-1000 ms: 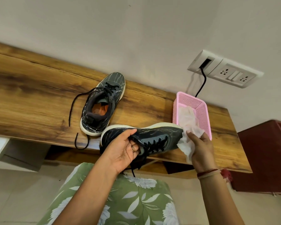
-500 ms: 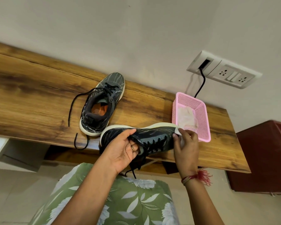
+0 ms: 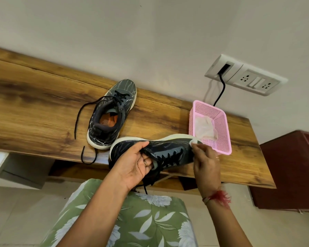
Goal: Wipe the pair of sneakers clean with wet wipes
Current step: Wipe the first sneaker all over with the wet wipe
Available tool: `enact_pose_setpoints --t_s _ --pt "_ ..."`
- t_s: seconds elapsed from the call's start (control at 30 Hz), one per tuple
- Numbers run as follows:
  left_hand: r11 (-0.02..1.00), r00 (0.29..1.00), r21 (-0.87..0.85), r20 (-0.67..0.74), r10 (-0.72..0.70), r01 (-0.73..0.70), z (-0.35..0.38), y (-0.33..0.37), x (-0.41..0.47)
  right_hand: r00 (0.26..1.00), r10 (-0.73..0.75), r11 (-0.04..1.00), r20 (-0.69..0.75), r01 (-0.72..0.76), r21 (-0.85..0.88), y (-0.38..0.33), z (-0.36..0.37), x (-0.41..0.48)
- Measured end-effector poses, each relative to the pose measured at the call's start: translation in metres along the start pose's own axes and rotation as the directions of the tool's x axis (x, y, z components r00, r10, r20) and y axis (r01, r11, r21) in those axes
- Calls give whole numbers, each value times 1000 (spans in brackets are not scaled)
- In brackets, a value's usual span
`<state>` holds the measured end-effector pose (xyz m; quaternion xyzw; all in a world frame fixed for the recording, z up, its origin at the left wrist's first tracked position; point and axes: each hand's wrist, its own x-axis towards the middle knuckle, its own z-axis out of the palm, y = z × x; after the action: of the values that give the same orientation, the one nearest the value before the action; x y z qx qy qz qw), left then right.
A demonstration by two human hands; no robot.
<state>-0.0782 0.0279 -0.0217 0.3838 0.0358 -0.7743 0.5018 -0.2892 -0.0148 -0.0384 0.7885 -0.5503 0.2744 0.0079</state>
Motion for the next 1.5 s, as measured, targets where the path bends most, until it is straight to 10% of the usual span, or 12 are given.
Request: enact_pose_setpoints --t_s 0.53,0.7,0.97,1.13,1.5 --pt "1000 1000 -21 10 4 -3 -2 -1 3 994 82 975 76 -96 202 -10 5 -10" --pt "1000 1000 1 7 -1 1 -3 -1 3 892 450 836 -38 -406 370 0 -5 5" --pt "999 999 36 -15 -29 29 -4 -2 3 997 60 988 44 -65 138 -9 -4 -3" --pt "998 999 53 -14 -29 29 -1 -2 -1 977 199 968 -74 -184 171 -9 -7 12" --pt "1000 1000 17 -2 -27 27 3 -1 -4 960 -207 976 188 216 -33 7 -17 13"
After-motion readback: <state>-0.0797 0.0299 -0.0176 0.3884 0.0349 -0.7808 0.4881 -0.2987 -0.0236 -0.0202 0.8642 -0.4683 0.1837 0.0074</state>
